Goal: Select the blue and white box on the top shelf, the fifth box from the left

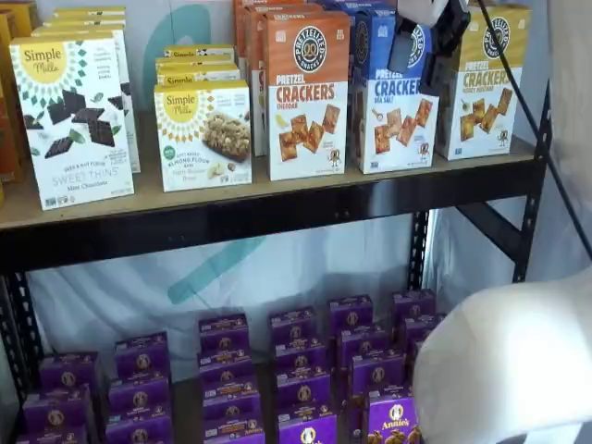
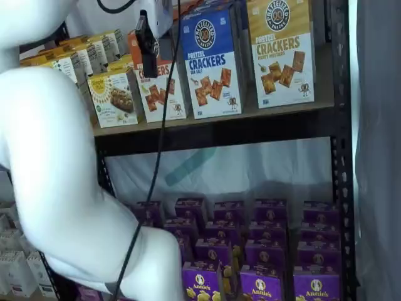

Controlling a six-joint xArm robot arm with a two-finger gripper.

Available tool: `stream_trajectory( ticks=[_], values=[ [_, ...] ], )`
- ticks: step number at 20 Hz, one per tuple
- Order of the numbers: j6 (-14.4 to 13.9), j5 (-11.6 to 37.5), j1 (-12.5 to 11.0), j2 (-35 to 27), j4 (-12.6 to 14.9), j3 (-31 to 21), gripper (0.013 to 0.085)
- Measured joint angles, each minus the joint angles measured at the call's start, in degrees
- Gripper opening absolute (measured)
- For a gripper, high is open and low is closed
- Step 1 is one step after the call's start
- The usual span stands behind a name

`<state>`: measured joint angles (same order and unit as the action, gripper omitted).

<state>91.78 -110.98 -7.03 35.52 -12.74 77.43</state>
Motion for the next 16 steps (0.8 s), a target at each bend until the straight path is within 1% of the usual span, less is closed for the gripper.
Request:
stream_trajectory(
  ticks=[2,5,8,11,14,16],
  values=[
    [-0.34,-1.88,0.81,-0.85,1.09,0.90,0.0850],
    [-0.38,-1.69,0.87,-0.35,1.14,0.17,0.0850],
    [0.57,-0.75,-0.91,0.05,-0.80,-0.47,0.0850],
    [1.73,1.35,-3.23,0.71,-3.48,-1.06,0.0850],
    [2.91,5.18,-5.71,1.75,-6.60,-2.14,0.0850],
    [3.67,8.62,-7.52,2.59,-9.22,-3.11,0.0850]
  ],
)
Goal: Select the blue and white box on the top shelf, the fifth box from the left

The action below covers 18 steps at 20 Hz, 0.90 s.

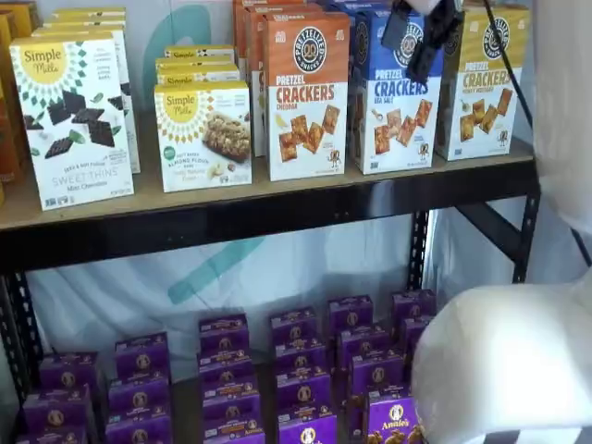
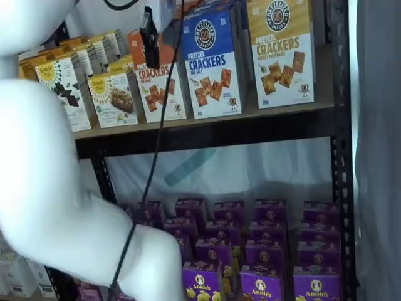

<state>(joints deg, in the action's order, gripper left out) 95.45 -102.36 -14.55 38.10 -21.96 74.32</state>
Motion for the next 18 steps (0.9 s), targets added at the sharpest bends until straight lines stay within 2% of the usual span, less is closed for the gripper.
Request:
stream_trajectory(
  ticks=[5,10,14,18],
  values=[
    [1.07,5.91,-2.43,0.12,-3.74,-0.38,0.0850],
    [2.15,6.16,-5.56,-2.75,-7.41,3.19,0.0850],
    [2.71,5.97,-6.86,-5.01,-8.47,5.99,0.0850],
    [2.91,6.21,-6.87,-7.61,-8.32,8.46,0.0850]
  ],
)
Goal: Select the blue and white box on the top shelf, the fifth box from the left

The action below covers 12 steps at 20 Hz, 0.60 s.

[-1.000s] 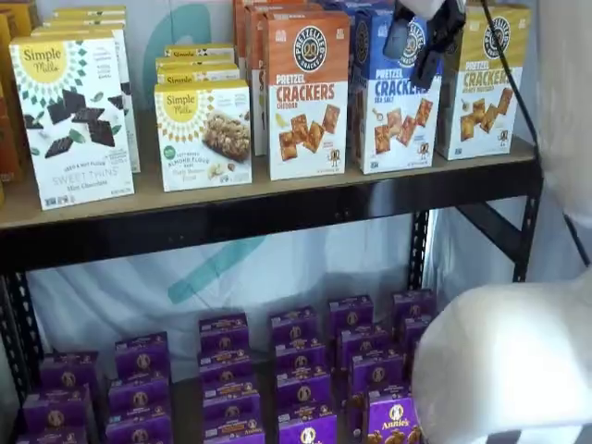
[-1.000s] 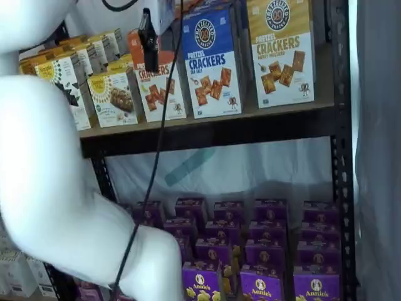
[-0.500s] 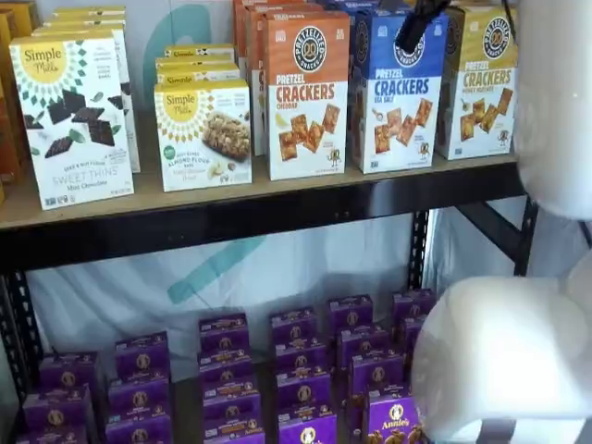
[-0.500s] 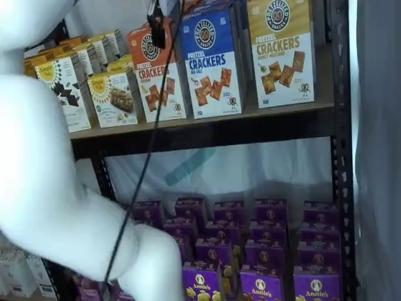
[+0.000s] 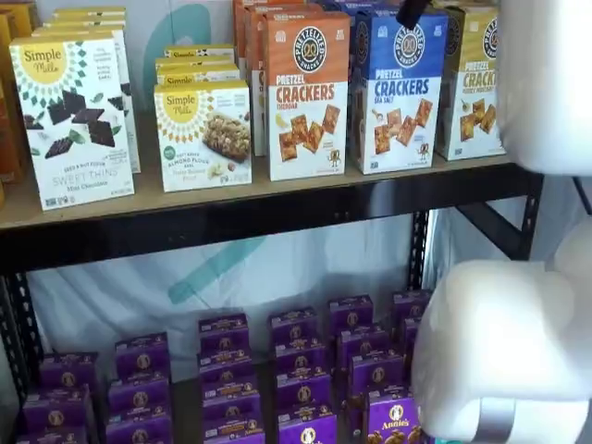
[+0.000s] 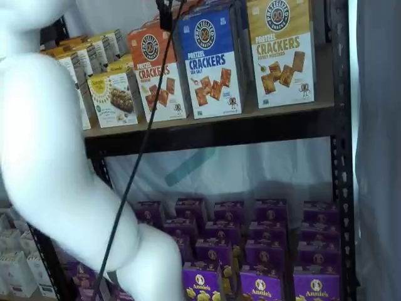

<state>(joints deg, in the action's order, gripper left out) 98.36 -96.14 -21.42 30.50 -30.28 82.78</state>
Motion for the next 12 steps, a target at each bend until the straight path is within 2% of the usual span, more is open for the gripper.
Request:
stream_trajectory(
  ticks=[12],
  values=[
    [-0.44,2.84,2.93,-6.67,2.61,4.15,0.0850]
  ],
)
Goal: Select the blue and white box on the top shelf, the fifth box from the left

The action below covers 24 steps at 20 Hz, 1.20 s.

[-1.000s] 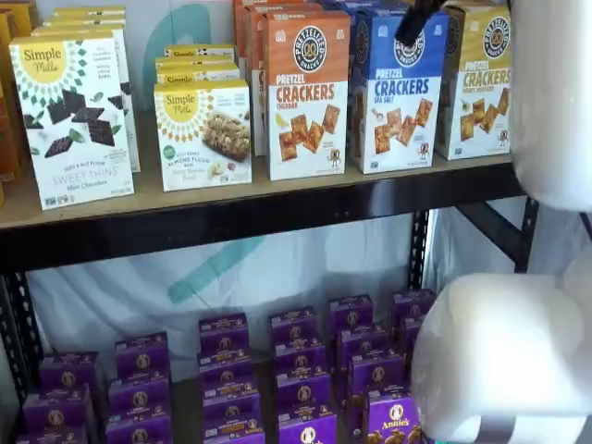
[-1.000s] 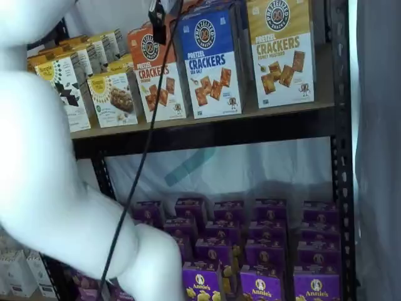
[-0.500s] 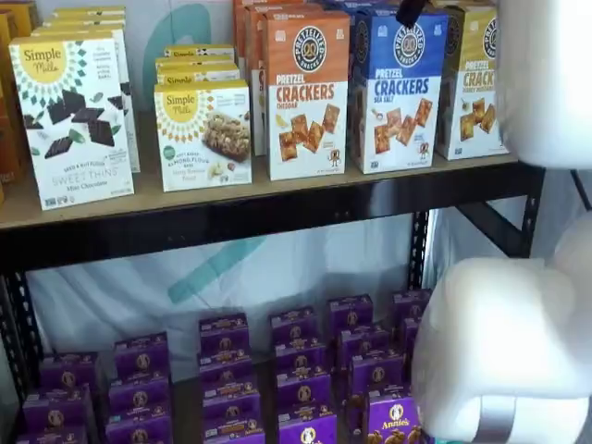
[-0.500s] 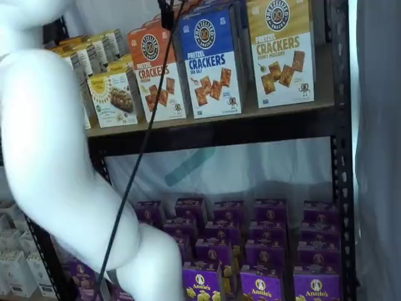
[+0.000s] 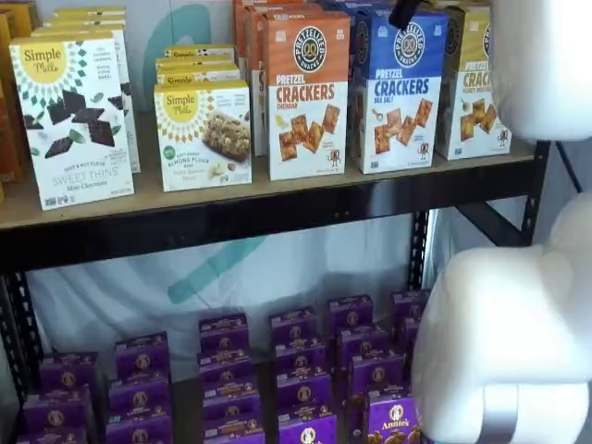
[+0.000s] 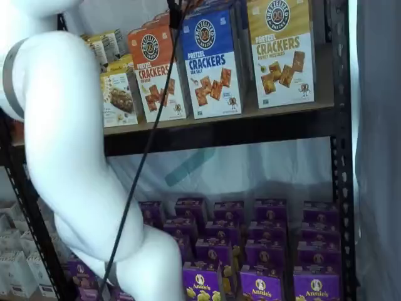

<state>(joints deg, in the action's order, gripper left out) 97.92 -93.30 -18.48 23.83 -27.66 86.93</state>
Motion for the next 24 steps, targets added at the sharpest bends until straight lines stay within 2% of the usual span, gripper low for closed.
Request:
stream_trajectory(
  ticks=[11,18,21,24],
  values=[
    [0.94,1.29,0.12,-3.37,0.75,1.65,0.0850],
    [0.51,-7.53,0.98,-9.66,4.53,10.33,0.0850],
    [0.25,-8.20,1.22,-10.80,4.74,11.64,0.0850],
    [-0.14,-8.60,1.04,-11.43,3.66,12.44,0.0850]
  ],
)
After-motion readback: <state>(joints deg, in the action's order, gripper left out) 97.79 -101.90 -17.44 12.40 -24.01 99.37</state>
